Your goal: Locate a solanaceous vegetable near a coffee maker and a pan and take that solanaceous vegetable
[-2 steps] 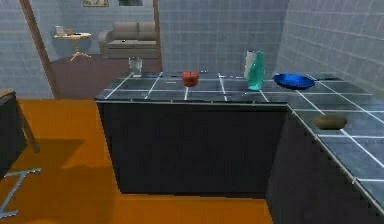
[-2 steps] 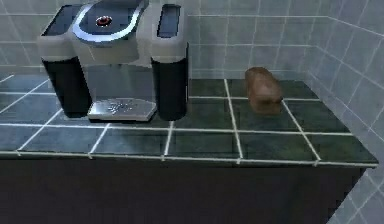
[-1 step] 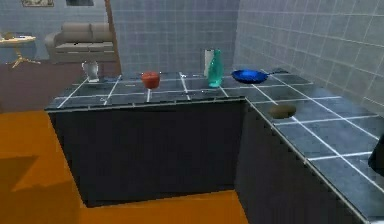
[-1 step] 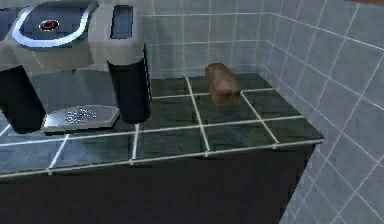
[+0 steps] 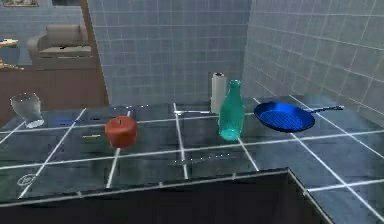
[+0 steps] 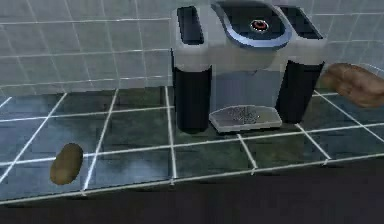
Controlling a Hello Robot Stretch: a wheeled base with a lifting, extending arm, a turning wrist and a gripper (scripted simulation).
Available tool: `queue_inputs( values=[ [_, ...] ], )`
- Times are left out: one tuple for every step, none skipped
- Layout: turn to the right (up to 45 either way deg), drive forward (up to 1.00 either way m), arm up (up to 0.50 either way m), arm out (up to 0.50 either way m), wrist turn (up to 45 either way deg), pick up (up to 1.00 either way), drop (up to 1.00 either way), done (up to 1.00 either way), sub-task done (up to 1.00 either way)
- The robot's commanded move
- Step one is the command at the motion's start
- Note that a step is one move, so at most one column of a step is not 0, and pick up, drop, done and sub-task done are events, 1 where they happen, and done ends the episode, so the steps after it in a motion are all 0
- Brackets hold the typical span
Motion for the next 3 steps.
queue_inputs(
  values=[
    [-27.0,0.0,0.0,0.0,0.0,0.0,0.0,0.0,0.0],
    [0.0,0.0,0.5,0.0,0.0,0.0,0.0,0.0,0.0],
    [0.0,0.0,0.38,0.0,0.0,0.0,0.0,0.0,0.0]
  ],
)
